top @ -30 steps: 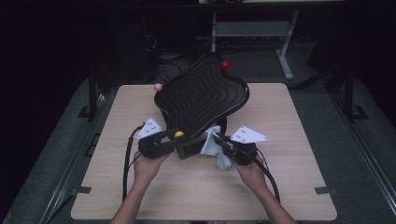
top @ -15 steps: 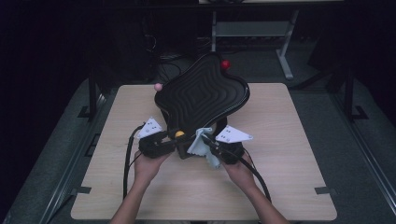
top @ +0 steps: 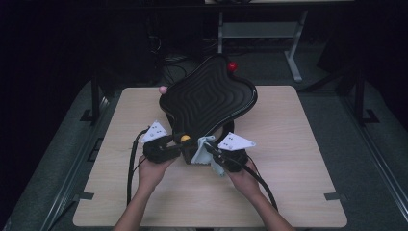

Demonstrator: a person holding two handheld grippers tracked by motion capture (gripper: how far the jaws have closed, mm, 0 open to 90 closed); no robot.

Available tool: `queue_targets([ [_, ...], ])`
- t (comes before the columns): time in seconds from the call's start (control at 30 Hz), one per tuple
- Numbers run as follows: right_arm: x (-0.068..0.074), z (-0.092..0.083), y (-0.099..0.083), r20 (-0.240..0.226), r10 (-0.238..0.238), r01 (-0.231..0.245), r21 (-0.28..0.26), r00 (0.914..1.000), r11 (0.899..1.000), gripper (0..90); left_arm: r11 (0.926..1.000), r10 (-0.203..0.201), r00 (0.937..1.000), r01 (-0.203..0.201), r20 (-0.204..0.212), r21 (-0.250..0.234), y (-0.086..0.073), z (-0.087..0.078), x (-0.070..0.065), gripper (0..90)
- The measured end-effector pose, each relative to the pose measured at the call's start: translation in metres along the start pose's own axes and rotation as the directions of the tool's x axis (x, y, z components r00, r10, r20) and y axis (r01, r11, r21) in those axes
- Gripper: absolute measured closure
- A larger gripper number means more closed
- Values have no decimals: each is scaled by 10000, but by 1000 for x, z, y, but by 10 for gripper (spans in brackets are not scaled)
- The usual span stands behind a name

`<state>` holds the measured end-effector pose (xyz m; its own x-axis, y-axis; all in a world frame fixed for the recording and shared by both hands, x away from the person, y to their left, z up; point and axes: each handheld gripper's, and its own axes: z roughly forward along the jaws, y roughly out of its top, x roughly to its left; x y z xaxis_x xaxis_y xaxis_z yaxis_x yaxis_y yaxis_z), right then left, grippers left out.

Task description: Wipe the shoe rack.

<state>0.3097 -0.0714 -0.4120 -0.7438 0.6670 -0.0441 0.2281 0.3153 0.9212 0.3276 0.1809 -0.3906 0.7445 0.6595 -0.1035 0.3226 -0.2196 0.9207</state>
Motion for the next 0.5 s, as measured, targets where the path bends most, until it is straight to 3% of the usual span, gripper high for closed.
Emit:
queue_targets([
  [0.2,13,8,0,-255,-140,142,42,9996,9999,820,10000,53,10000,-53,-6,17,0,-1,0,602],
  [0.27,8,5,0,-223,-137,138,16,9997,9999,821,10000,76,10000,-76,8,22,0,-1,0,602],
  [0.43,-18,-16,8,674,298,-273,-385,9973,9989,822,9999,150,9999,-151,58,28,-1,-2,-2,603],
  [0.5,-24,-19,12,758,514,-477,-495,9958,9976,822,9999,129,9999,-129,42,-37,-2,-2,-3,603],
])
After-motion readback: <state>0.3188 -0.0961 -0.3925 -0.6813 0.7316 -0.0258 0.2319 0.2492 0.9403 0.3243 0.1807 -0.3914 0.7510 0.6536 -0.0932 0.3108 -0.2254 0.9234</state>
